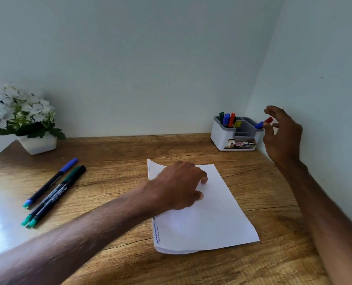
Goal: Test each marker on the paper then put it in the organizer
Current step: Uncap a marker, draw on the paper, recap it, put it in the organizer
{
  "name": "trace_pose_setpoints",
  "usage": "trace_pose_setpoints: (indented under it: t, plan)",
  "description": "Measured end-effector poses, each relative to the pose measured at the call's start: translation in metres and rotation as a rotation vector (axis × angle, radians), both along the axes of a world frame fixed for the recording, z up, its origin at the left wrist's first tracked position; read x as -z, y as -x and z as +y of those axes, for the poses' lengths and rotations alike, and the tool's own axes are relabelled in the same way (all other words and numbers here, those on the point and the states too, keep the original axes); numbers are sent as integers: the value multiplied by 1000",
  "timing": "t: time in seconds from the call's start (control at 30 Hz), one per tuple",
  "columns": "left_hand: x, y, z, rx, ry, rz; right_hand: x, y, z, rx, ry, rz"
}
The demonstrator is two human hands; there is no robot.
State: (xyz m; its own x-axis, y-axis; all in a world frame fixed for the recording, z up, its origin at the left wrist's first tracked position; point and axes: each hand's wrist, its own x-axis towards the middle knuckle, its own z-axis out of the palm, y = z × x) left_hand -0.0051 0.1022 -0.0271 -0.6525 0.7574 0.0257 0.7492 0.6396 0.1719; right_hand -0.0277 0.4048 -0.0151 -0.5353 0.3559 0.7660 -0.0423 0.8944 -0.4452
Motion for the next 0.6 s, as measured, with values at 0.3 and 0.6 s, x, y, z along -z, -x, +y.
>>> trace_pose_setpoints:
  t: [0.3,0.6]
  plan:
    - [-1,0,-2,7,-12,5,-7,-11,-45,-103,-83,94]
    - [2,2,-13,4,-169,-24,-2,-29,-131,-401,-136,120]
